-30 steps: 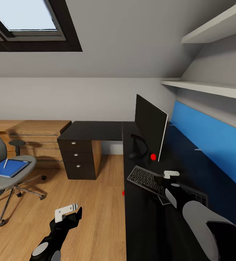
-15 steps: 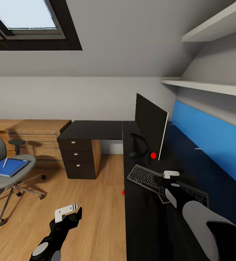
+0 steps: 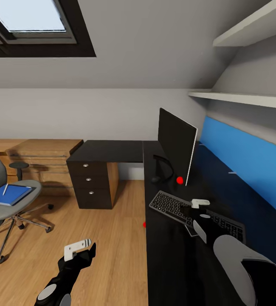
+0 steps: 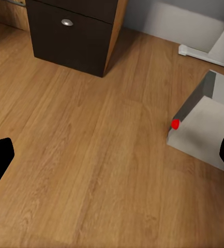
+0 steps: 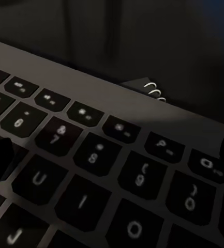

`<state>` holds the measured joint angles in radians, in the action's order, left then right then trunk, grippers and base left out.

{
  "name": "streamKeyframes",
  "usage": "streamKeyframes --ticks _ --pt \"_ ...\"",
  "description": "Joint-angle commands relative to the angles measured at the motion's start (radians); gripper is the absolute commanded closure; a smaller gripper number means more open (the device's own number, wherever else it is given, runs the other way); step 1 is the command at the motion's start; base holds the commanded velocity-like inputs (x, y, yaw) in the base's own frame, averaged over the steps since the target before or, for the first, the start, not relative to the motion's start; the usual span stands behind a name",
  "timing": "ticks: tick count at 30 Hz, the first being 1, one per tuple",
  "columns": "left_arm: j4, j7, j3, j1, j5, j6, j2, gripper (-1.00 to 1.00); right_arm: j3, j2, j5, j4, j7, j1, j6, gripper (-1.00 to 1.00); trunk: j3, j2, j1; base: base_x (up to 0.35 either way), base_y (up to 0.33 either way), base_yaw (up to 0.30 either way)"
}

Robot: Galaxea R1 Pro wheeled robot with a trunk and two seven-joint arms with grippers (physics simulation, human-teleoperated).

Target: In the bedroom, organize the workspace by keeping the computer under the desk, ensuring the monitor is on the desk, placing the keyboard on the desk next to the monitor, placing the mouse on the desk next to the keyboard, moving the folder from the swivel chair onto the desk next to the mouse, stacking the notebook on top of the folder with the pen on top of the notebook, and positioning the swivel chair next to the desk.

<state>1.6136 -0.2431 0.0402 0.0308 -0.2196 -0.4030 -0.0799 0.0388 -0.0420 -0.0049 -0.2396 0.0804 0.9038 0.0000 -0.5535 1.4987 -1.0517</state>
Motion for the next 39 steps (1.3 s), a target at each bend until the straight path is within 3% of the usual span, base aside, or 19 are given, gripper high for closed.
streamKeyframes --ticks 1,16,39 --pt "0.002 -0.008 0.001 0.000 -0.011 -0.003 0.000 -1.00 0.003 0.000 -0.003 0.014 0.001 0.000 0.000 -1.00 -0.001 0.000 0.000 0.000 0.000 0.000" --pt "-0.014 -0.007 -0.001 0.000 -0.011 -0.005 0.002 -1.00 0.003 0.001 -0.003 0.013 0.002 0.000 0.000 -1.00 -0.004 0.007 -0.004 -0.001 0.000 0.000" --pt "-0.018 -0.008 -0.002 0.000 -0.009 -0.002 0.006 -1.00 0.003 0.001 -0.001 0.017 0.004 0.000 0.000 -1.00 -0.004 0.007 -0.004 -0.145 0.000 0.000"
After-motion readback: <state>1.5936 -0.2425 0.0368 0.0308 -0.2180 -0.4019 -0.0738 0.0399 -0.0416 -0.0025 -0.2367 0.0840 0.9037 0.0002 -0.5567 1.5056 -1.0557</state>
